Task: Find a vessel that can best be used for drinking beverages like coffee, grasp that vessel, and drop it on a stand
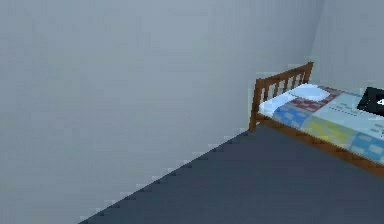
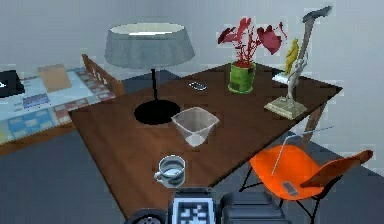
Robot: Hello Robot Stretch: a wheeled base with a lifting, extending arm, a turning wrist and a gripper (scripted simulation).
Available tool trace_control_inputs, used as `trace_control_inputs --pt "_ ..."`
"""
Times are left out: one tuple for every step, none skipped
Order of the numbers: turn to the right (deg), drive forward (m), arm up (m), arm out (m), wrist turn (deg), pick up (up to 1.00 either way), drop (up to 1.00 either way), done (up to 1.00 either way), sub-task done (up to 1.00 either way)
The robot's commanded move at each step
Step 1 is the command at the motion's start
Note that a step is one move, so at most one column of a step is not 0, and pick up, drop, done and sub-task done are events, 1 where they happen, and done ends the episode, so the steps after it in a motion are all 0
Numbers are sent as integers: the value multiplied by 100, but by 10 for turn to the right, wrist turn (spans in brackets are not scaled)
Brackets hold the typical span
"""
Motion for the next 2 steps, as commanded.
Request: trace_control_inputs --pt "0 0 0 20 0 0 0 0 0" --pt "0 0 0 0 450 0 0 0 0"
